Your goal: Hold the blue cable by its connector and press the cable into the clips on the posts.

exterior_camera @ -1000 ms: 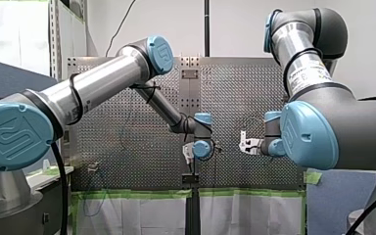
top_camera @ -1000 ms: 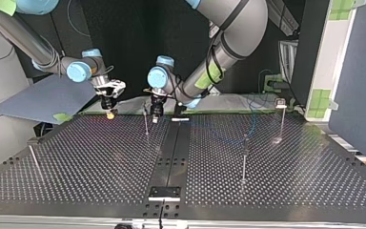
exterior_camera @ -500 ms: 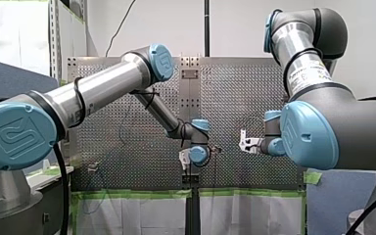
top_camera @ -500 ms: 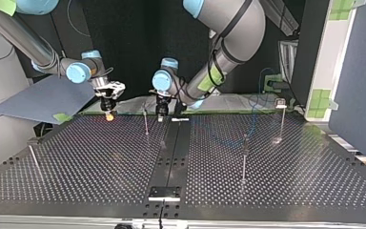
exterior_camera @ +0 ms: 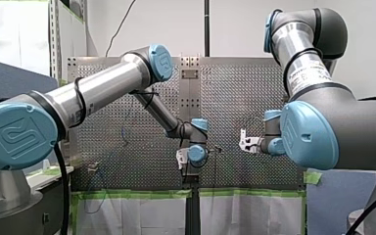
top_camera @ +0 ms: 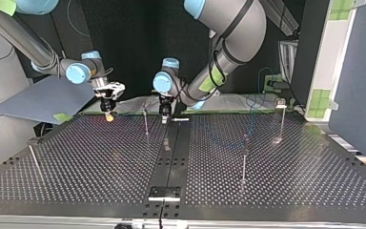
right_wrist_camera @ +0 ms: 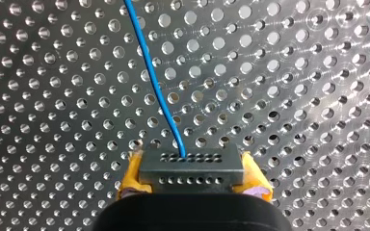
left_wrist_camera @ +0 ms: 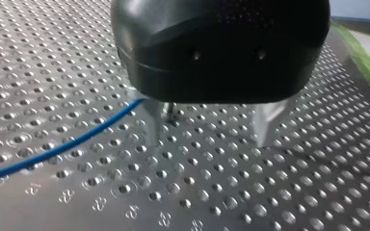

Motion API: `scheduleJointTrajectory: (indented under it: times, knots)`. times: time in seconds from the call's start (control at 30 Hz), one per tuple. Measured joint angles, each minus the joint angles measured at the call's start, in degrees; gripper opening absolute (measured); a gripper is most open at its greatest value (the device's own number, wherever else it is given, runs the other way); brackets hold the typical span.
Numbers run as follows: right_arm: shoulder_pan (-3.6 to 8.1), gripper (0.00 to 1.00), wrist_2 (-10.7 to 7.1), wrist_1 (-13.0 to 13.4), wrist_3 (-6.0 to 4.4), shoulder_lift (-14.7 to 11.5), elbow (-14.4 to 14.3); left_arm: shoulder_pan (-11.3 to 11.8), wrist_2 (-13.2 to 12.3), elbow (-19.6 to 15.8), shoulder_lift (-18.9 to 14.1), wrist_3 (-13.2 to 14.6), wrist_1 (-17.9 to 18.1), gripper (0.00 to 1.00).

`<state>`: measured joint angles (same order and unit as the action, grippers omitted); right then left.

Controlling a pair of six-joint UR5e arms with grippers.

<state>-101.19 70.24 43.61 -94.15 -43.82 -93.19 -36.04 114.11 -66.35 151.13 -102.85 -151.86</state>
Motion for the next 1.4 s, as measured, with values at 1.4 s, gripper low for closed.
scheduleJointTrajectory:
  times: [1.4]
  knots:
    - [0.01, 0.00, -0.02, -1.3, -0.02, 0.0, 0.0, -4.3, 2.8, -7.2, -9.2, 3.5, -7.7, 1.00]
